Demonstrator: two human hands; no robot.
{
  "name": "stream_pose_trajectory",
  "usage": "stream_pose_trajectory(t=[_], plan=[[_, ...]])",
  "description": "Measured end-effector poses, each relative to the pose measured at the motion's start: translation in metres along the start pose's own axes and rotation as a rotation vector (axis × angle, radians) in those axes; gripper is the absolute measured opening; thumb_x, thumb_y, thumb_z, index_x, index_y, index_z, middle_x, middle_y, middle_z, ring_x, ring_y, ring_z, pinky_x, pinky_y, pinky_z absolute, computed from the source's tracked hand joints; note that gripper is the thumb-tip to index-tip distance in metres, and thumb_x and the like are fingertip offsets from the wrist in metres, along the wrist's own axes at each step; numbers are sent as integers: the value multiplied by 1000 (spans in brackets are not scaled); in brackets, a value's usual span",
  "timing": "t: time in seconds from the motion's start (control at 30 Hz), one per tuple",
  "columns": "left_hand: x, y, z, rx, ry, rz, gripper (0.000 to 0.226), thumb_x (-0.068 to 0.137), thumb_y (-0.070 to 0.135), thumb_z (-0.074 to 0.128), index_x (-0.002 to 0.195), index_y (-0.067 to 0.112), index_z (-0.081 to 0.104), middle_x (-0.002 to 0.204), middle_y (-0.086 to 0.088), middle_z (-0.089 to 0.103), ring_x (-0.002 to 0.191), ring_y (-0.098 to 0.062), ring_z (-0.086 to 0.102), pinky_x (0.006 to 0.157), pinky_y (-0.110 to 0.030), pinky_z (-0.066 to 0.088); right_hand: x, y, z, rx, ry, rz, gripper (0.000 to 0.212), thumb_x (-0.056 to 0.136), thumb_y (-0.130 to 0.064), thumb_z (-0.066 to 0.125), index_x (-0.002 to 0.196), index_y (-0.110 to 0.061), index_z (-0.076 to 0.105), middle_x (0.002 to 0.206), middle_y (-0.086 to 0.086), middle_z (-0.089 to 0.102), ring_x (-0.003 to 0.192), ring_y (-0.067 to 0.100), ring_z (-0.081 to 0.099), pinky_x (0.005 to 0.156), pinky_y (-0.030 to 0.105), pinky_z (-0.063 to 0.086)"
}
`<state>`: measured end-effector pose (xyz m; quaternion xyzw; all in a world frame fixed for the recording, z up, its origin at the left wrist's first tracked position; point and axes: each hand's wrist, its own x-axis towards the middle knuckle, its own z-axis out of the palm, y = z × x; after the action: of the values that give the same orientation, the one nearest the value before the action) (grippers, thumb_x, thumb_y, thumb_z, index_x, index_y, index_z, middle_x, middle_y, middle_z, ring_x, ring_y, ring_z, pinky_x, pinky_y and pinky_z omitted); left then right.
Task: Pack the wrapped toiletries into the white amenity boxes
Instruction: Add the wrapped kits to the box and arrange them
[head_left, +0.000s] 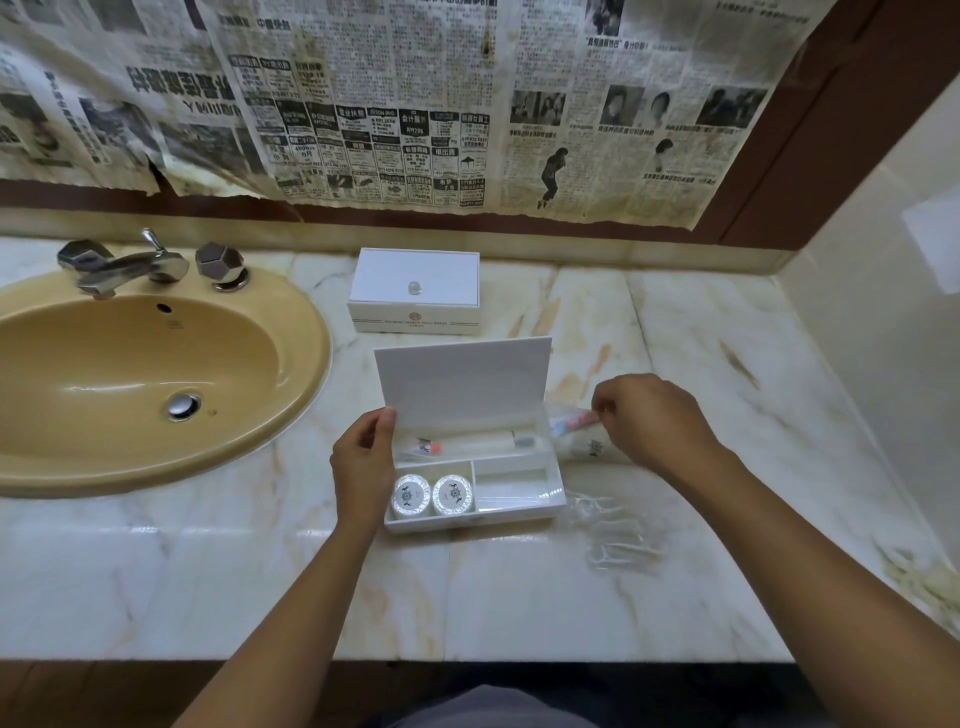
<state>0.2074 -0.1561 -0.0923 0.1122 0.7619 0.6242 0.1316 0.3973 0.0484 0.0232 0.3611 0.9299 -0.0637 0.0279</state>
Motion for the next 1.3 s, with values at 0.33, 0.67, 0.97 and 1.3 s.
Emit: stream_pose_trajectory(t=[0.33, 0.67, 0.97, 1.3], plan=[[-3, 6, 0, -17, -2, -15, 12, 97, 24, 57, 93, 21, 68, 87, 17, 68, 78, 16, 59, 70, 0, 41, 3, -69, -45, 324, 173, -236, 12, 89, -21, 60, 88, -23, 71, 79, -3, 70, 68, 17, 62, 63, 33, 53], [-2, 4, -1, 0, -13, 4, 18, 97, 25, 56, 86, 18, 68, 78, 12, 69, 71, 2, 60, 64, -7, 44, 18, -113, -11, 185, 18, -315, 17, 88, -21, 56, 91, -20, 72, 85, 1, 70, 80, 23, 63, 67, 30, 50], [-6, 10, -1, 7, -24, -19, 22, 87, 0, 53, 86, 12, 71, 76, 2, 69, 61, 2, 56, 54, -6, 40, 21, -146, 10, -26, -168, -385, 13, 87, -12, 61, 79, -12, 51, 63, 4, 35, 68, 26, 44, 63, 30, 36], [-2, 5, -1, -30, -7, -2, 17, 97, 22, 57, 94, 15, 71, 89, 8, 72, 77, 7, 63, 68, -4, 43, 29, -137, 51, 56, -333, -199, 28, 90, -11, 55, 65, -11, 42, 68, 4, 42, 73, 28, 49, 64, 28, 36]])
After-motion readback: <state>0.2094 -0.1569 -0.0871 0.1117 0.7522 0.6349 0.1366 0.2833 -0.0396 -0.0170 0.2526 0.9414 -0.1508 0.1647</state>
